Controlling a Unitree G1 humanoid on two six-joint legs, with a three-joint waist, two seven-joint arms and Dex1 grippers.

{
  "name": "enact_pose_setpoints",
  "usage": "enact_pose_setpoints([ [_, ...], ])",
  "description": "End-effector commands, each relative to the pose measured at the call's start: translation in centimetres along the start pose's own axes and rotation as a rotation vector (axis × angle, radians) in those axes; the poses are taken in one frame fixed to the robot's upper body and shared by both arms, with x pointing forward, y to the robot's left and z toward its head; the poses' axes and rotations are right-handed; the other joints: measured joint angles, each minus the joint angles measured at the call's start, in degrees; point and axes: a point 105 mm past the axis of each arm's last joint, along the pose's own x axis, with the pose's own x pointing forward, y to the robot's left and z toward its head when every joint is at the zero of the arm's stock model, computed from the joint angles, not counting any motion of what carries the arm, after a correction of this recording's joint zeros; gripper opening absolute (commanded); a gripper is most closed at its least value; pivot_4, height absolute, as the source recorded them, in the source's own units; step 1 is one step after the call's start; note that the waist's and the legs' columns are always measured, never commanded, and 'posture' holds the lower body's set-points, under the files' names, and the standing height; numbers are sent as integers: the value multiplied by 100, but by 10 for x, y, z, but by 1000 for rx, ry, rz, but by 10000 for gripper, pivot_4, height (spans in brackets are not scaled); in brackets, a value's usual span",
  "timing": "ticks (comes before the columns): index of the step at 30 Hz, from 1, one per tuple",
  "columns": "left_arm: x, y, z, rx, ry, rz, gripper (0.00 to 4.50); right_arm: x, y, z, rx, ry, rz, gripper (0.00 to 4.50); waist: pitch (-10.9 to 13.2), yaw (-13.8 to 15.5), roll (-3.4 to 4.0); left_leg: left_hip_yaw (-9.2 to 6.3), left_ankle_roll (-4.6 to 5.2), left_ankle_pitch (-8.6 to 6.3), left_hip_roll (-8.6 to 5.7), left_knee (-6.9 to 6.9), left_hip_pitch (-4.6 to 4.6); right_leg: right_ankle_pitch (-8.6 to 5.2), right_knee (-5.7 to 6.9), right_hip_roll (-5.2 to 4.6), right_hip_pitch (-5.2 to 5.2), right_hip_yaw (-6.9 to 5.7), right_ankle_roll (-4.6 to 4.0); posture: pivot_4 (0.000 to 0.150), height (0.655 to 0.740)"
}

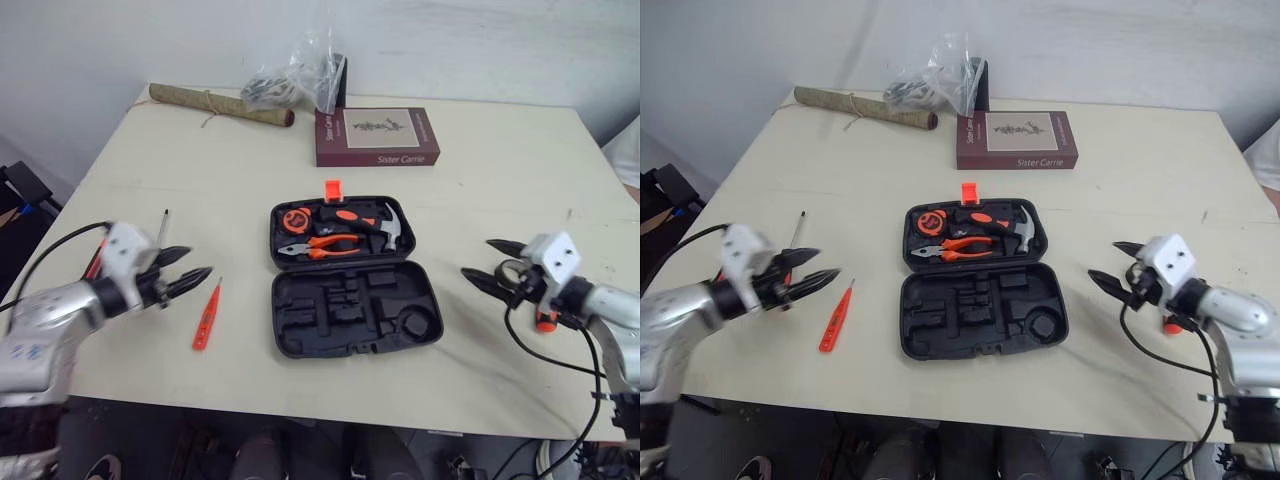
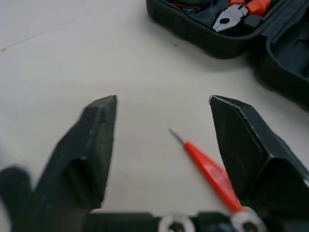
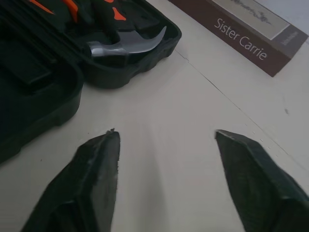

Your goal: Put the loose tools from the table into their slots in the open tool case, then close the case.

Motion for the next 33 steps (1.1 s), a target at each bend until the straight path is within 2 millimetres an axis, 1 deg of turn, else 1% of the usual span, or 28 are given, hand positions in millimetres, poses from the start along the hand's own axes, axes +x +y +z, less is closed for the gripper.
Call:
enact_pose_setpoints([
  [1,19,-12,1,27,53,-41,9749,14,-7,-1,-19,28,-26,15533,1,-25,1,2,5,-3,-1,8,-4,0,7,-1,-3,2,0,1500,7400],
  [3,27,-16,-10,39,120,-54,868,26,-7,-6,-49,68,-23,5639,1,-56,2,3,5,-4,-1,7,-3,0,6,0,-2,3,0,1500,7400],
  [4,30,-19,-14,62,147,-73,0,32,-7,-9,-71,93,-14,794,2,-59,3,4,5,-3,-1,8,-3,0,6,0,-2,3,0,1500,7400],
  [5,34,-23,-18,72,159,-82,0,36,-8,-11,-94,105,-14,282,2,-60,3,4,4,-3,0,9,-2,0,6,0,-2,3,0,1500,7400],
  [7,42,-30,-20,67,165,-106,0,45,-7,-12,-100,110,-4,282,3,-43,5,4,4,-3,0,12,-1,0,-4,1,-3,3,0,1500,7400],
  [9,51,-40,-19,73,159,-147,0,55,-3,-10,-102,101,24,282,3,-24,5,3,4,-3,0,15,-4,0,-2,1,-3,2,0,1500,7400],
  [11,58,-47,-16,95,148,-171,0,64,4,-8,-101,88,63,282,3,-10,4,3,4,-3,-1,17,-5,0,1,-1,-3,3,0,1500,7400],
  [14,69,-51,-13,89,133,-163,0,75,21,-5,-125,85,135,282,3,4,5,-1,5,-3,-2,22,-8,0,14,-2,-2,1,0,1500,7400],
  [17,74,-58,-16,77,161,-179,0,80,30,-3,-113,69,161,282,3,-4,4,-2,5,-4,-2,23,-9,0,15,-2,-2,0,0,1500,7400],
  [20,79,-66,-18,86,176,-207,0,80,34,-1,-106,62,176,282,2,-16,4,-4,5,-3,0,21,-6,0,17,0,-1,-2,0,1500,7400],
  [25,85,-71,-12,92,162,-224,0,72,42,5,-98,56,222,282,2,4,4,-5,5,-3,-2,24,-5,0,17,-2,4,-1,0,1500,7400],
  [29,81,-71,-16,94,189,-248,0,64,45,8,-88,68,250,282,2,3,4,-8,5,-3,-3,24,-5,0,16,-3,5,-3,0,1500,7400],
  [33,73,-73,-25,60,200,-283,0,54,56,11,-70,71,302,282,3,3,5,-10,5,-3,-2,18,-5,0,11,-2,5,-5,0,1500,7400],
])
